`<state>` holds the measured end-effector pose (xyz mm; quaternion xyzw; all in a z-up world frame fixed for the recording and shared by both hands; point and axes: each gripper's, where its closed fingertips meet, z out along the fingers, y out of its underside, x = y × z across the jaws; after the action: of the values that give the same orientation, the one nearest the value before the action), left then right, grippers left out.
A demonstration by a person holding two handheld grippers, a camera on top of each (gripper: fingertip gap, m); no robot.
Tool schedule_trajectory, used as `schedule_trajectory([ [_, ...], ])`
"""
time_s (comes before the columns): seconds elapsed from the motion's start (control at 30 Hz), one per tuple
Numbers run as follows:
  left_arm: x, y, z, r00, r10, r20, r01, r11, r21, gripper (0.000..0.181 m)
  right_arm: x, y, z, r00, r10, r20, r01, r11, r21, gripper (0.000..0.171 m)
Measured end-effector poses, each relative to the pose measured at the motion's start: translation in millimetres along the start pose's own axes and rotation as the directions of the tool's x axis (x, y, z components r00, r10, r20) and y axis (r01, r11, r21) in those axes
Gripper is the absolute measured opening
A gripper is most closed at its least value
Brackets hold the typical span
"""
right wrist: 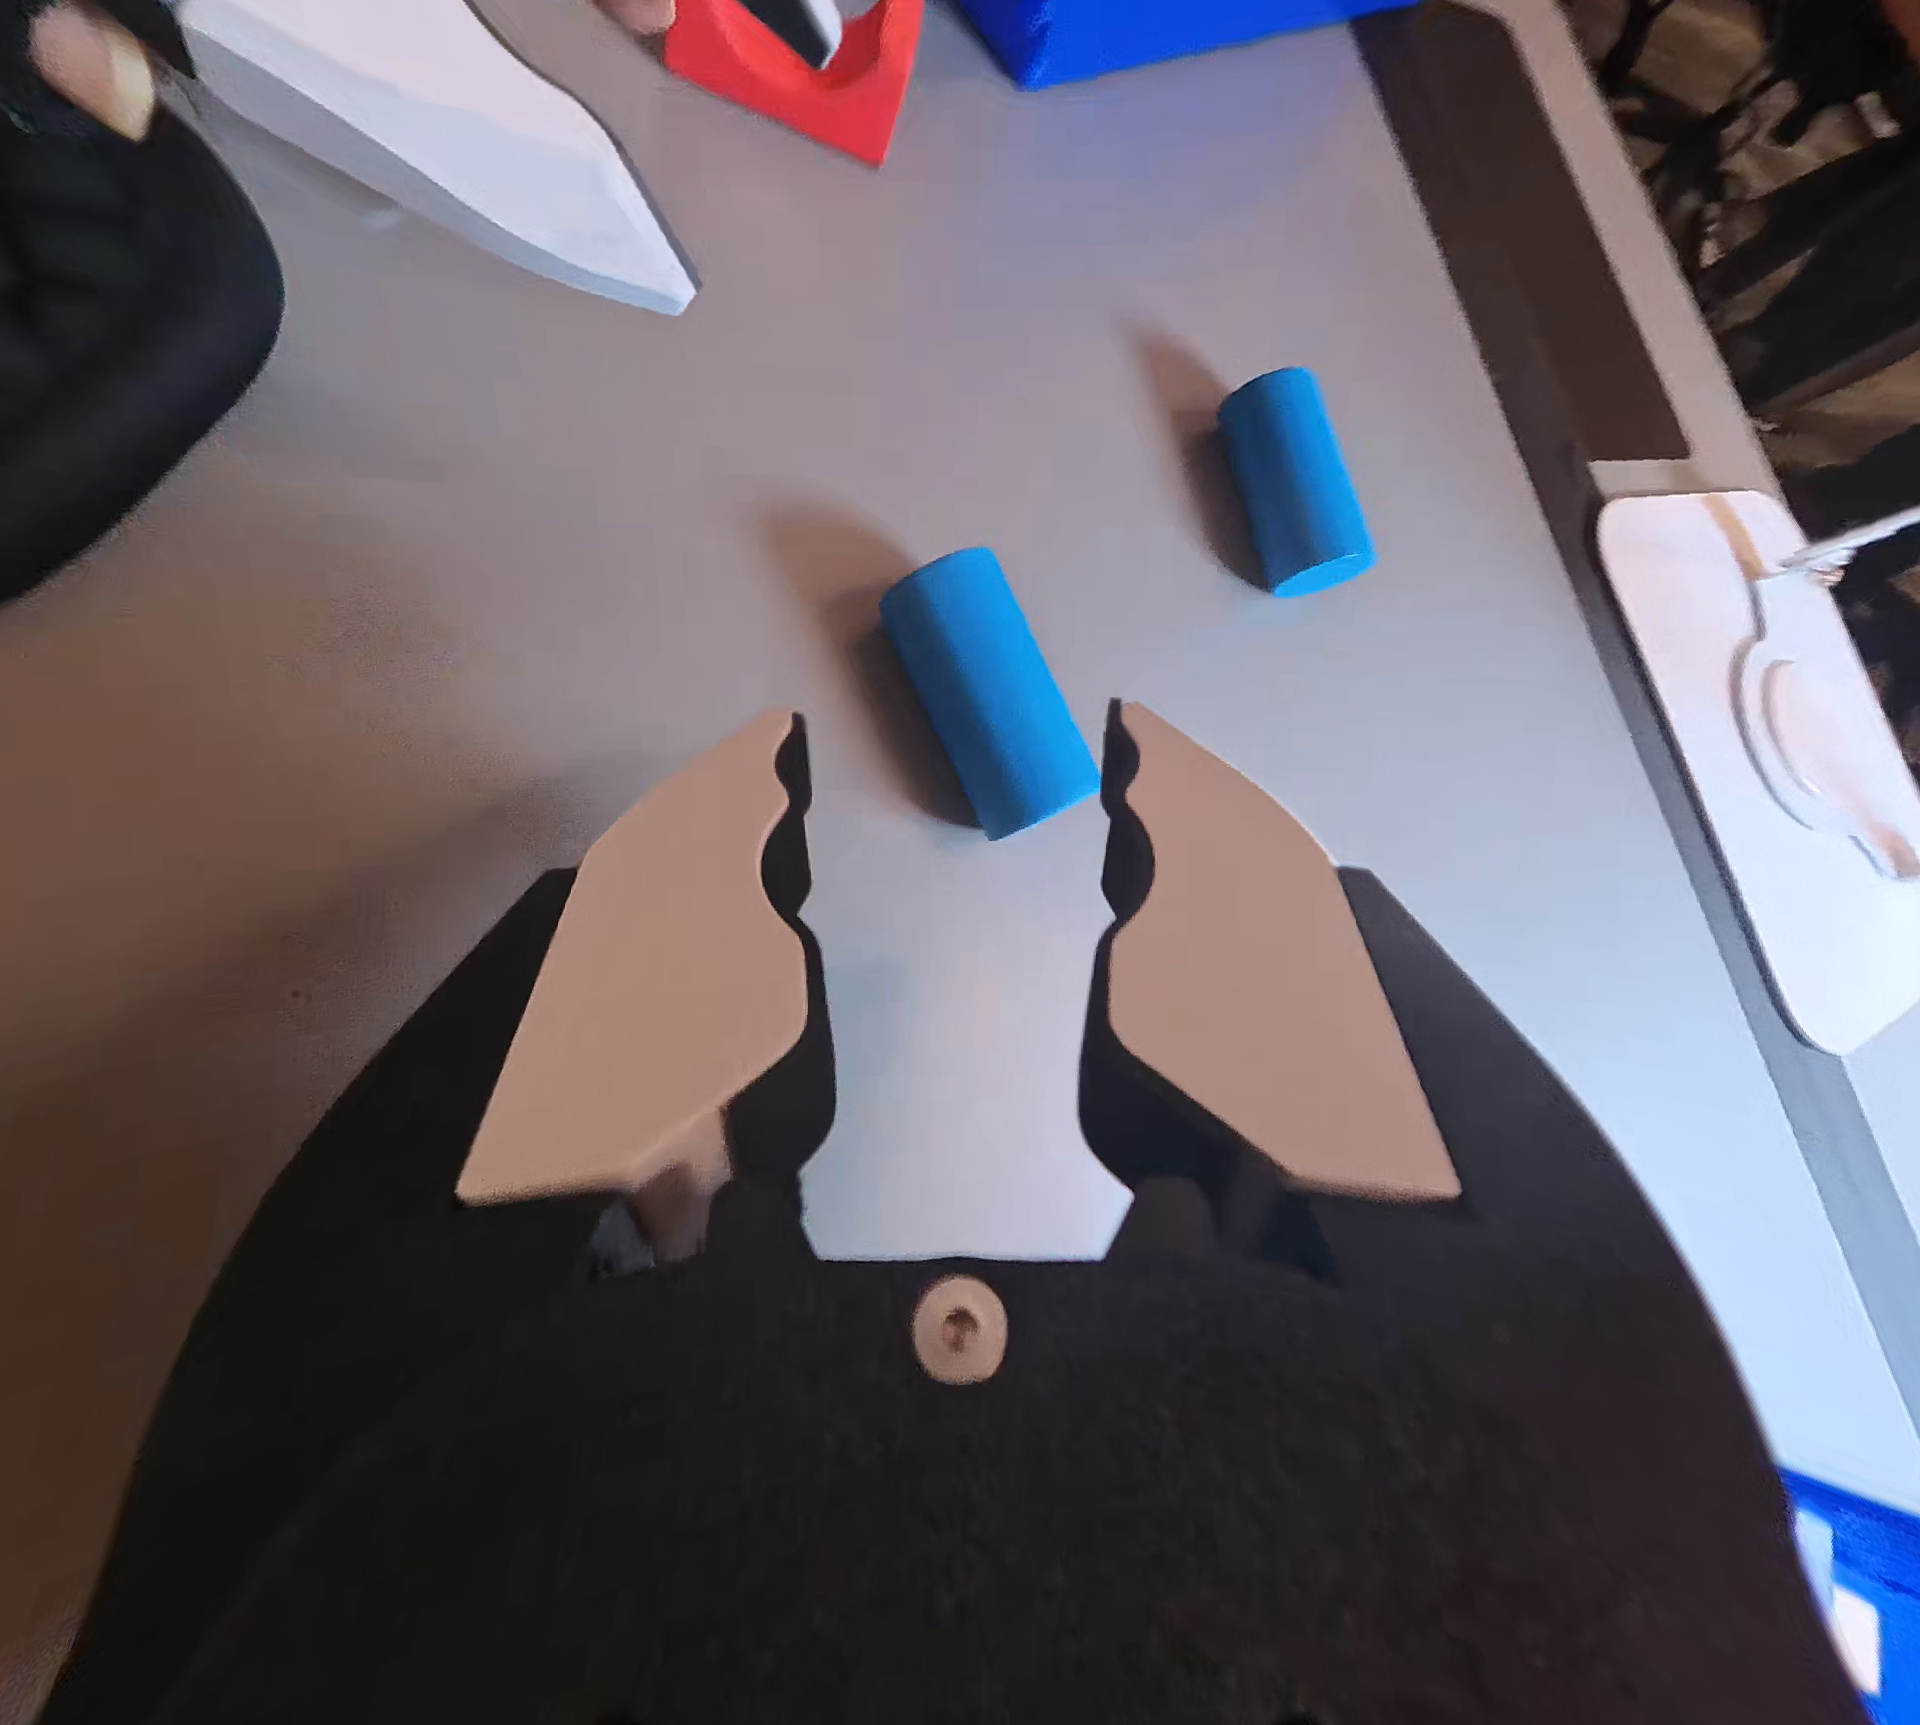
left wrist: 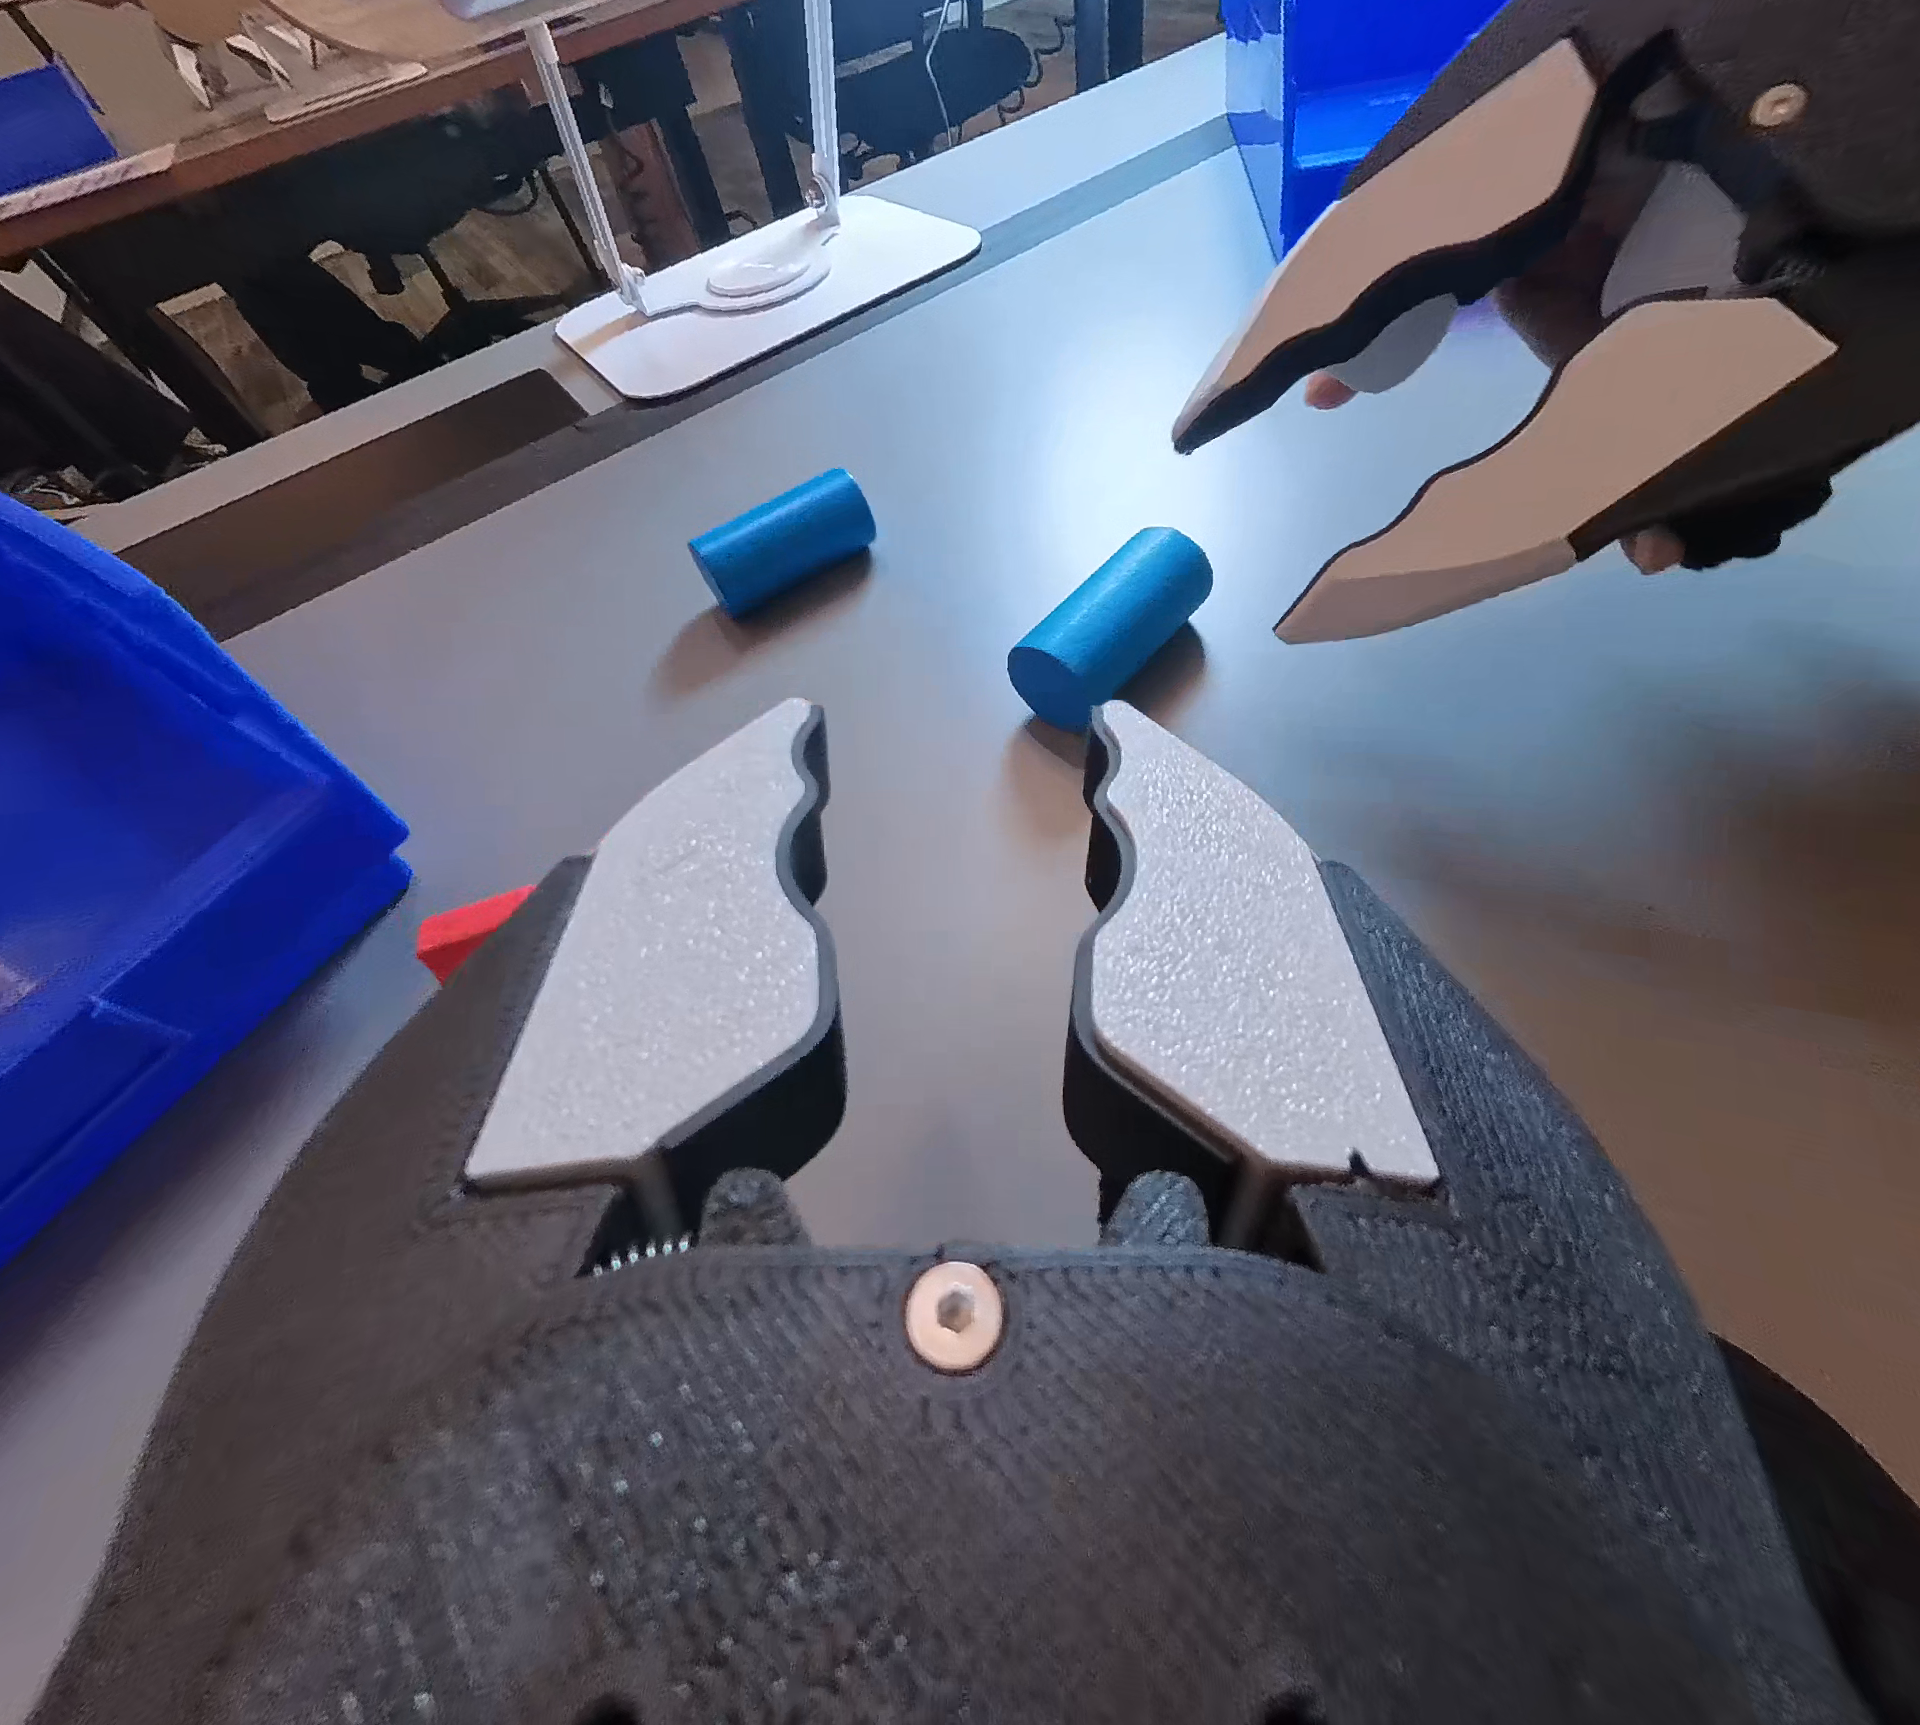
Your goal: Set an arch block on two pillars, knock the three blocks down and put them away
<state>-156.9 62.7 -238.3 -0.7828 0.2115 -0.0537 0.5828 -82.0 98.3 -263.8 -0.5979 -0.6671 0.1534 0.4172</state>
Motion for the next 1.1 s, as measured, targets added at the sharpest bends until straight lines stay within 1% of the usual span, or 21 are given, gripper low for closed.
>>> schedule_trajectory([
  [0.1,4,2,2,1.0,0.014,-0.018,-0.014,1.0,-0.01,0.048,4,9,16,0.996,-0.006,0.084,0.015,0.995,-0.097,0.065],
  [0.17,6,3,2,0.999,0.029,-0.02,-0.029,0.999,-0.016,0.048,8,12,30,0.991,0.023,0.135,-0.003,0.99,-0.144,0.066],
  [0.27,7,2,2,0.999,0.04,-0.02,-0.04,0.999,-0.01,0.047,-1,24,45,0.966,0.06,0.251,-0.001,0.974,-0.228,0.034],
  [0.33,8,0,3,0.999,0.043,-0.034,-0.043,0.999,-0.004,0.046,-5,22,44,0.956,0.059,0.287,0.003,0.977,-0.213,0.033],
  [0.4,0,-6,12,0.995,0.096,-0.023,-0.096,0.995,0.0,0.044,-5,19,36,0.955,0.05,0.291,0.006,0.982,-0.189,0.033],
  [0.47,-14,-17,30,0.984,0.174,-0.028,-0.175,0.983,-0.045,0.046,2,17,21,0.964,0.048,0.262,-0.002,0.985,-0.173,0.033],
  [0.5,-18,-23,44,0.978,0.2,-0.055,-0.204,0.976,-0.08,0.051,8,17,12,0.969,0.054,0.24,-0.014,0.986,-0.166,0.033],
  [0.53,-24,-29,60,0.975,0.207,-0.085,-0.216,0.969,-0.121,0.053,15,17,2,0.975,0.064,0.212,-0.03,0.987,-0.161,0.033],
  [0.6,-46,-40,99,0.97,0.225,-0.093,-0.238,0.953,-0.188,0.053,34,21,-23,0.987,0.092,0.134,-0.072,0.986,-0.151,0.033],
  [0.67,-71,-43,144,0.967,0.24,-0.081,-0.253,0.931,-0.262,0.056,55,26,-51,0.99,0.133,0.046,-0.127,0.984,-0.125,0.033],
  [0.73,-98,-36,188,0.969,0.241,-0.053,-0.244,0.906,-0.346,0.061,79,35,-83,0.983,0.181,-0.045,-0.184,0.978,-0.096,0.033],
  [0.8,-119,-18,229,0.98,0.194,-0.05,-0.196,0.874,-0.445,0.074,103,47,-113,0.964,0.239,-0.119,-0.248,0.966,-0.07,0.033],
  [0.87,-127,-4,263,0.984,0.151,-0.09,-0.176,0.862,-0.476,0.078,121,61,-141,0.94,0.291,-0.178,-0.305,0.951,-0.056,0.033],
  [0.9,-130,0,275,0.985,0.135,-0.107,-0.17,0.86,-0.48,0.073,127,68,-154,0.93,0.309,-0.202,-0.325,0.944,-0.052,0.033],
  [0.93,-127,-2,283,0.987,0.076,-0.138,-0.132,0.881,-0.455,0.063,132,77,-166,0.919,0.324,-0.223,-0.343,0.938,-0.053,0.033],
  [0.97,-129,-2,289,0.988,0.063,-0.139,-0.121,0.877,-0.465,0.057,137,87,-177,0.909,0.337,-0.245,-0.36,0.931,-0.057,0.033],
  [1.07,-125,0,285,0.978,0.062,-0.199,-0.16,0.834,-0.528,0.054,154,116,-201,0.872,0.378,-0.311,-0.416,0.907,-0.065,0.034],
  [1.1,-122,0,281,0.973,0.084,-0.215,-0.191,0.818,-0.543,0.05,160,124,-206,0.856,0.402,-0.325,-0.442,0.895,-0.058,0.034],
])
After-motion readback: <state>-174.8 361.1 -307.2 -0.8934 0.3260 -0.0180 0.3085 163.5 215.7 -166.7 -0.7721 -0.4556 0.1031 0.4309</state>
